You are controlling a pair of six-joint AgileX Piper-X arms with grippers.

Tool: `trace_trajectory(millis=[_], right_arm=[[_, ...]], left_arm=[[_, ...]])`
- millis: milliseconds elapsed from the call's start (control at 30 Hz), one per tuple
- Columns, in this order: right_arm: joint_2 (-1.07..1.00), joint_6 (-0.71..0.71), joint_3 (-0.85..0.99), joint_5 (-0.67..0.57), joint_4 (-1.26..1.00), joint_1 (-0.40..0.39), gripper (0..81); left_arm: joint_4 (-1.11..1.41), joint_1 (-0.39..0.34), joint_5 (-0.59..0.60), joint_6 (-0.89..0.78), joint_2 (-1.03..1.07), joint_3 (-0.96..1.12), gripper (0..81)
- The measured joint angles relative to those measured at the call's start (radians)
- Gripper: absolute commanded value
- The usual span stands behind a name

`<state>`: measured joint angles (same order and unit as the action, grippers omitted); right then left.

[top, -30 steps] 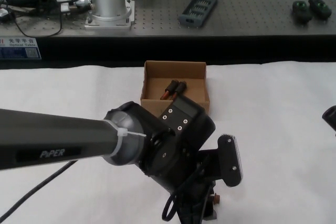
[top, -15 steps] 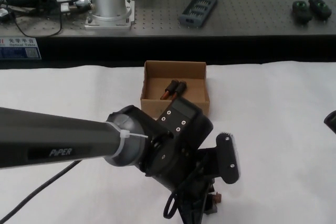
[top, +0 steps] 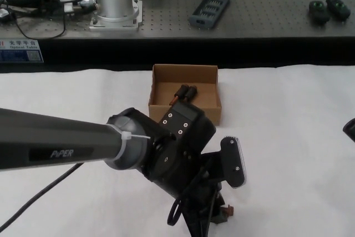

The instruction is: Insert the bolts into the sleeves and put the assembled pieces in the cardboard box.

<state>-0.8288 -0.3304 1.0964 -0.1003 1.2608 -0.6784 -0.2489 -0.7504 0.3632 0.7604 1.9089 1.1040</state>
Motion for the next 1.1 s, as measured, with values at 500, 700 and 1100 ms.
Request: trace_trajectory(millis=[500, 700, 1100], right_arm=[[0.000, 0.000, 0.000, 0.008, 0.003, 0.000, 2.7], [0.000, 0.000, 0.000, 0.007, 0.003, 0.000, 2.7], [0.000, 0.093, -0.113, -0.150, -0.228, 0.000, 2.7]], left_arm=[[-0.207, -0.042, -0.156, -0.071, -0.062, 0.115, 0.6], [-0.267, -0.014, -0.181, -0.265, -0.257, 0.131, 0.6], [-0.057, 0.194, 0.029, -0.786, -0.730, -0.168, 0.6]])
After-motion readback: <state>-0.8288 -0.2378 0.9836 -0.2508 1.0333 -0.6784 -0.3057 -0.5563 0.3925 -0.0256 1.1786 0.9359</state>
